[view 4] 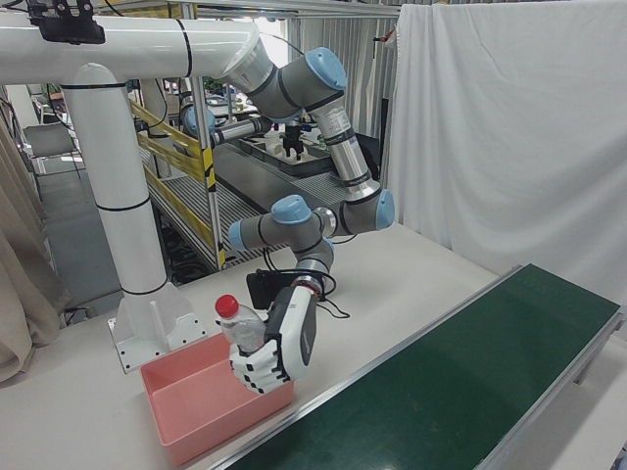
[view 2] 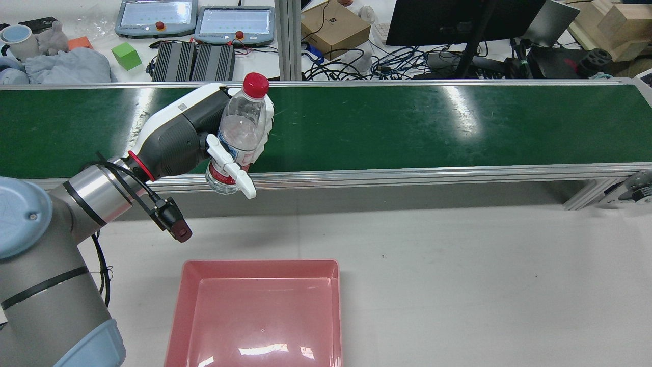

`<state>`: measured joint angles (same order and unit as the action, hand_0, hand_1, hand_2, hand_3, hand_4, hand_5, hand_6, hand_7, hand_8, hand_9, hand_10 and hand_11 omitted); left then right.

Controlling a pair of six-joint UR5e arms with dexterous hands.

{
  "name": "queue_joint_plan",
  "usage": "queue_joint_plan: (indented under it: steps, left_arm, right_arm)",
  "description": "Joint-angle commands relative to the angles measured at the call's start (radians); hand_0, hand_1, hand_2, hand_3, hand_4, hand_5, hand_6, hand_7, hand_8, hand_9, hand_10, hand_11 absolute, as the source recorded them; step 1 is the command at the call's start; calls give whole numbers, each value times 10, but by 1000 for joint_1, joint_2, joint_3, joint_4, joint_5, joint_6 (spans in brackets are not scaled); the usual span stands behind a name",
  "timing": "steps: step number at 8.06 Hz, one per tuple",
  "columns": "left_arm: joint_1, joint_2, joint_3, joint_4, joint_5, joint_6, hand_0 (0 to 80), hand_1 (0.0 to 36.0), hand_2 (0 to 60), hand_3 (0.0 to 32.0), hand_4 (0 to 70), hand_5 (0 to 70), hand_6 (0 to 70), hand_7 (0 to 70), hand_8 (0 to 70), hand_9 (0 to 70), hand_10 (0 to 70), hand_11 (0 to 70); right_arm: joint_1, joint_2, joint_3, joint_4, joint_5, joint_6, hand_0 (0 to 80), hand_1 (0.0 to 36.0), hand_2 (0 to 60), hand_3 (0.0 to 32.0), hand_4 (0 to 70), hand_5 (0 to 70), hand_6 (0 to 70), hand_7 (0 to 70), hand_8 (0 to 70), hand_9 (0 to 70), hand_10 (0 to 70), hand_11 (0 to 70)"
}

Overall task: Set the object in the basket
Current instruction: 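Lift the bottle with the left hand and carry it over the pink tray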

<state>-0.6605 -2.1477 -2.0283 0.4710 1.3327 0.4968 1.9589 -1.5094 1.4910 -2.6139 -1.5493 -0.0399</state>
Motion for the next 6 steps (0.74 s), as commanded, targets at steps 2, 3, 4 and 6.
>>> queue_joint_plan:
  steps: [2, 3, 4, 6]
  left_arm:
    - [150, 37, -167, 121, -67, 98, 800, 227, 0, 0, 445, 700, 700, 700, 700, 700, 700, 700]
    - [160, 54, -173, 121, -73, 97, 800, 226, 0, 0, 385, 700, 700, 700, 700, 700, 700, 700]
    - [168, 89, -178, 106, -75, 94, 800, 203, 0, 0, 324, 700, 645, 694, 700, 700, 700, 700]
    - [171, 141, -191, 34, -75, 94, 479, 0, 0, 0, 158, 700, 379, 544, 643, 700, 513, 700]
  right_arm:
    - [0, 0, 0, 0, 0, 0, 0, 0, 0, 0, 0, 0, 0, 0, 0, 0, 0, 0]
    - [0, 0, 0, 0, 0, 0, 0, 0, 0, 0, 0, 0, 0, 0, 0, 0, 0, 0]
    - [0, 0, 0, 0, 0, 0, 0, 0, 0, 0, 0, 0, 0, 0, 0, 0, 0, 0]
    - [0, 0, 0, 0, 0, 0, 0, 0, 0, 0, 0, 0, 0, 0, 0, 0, 0, 0]
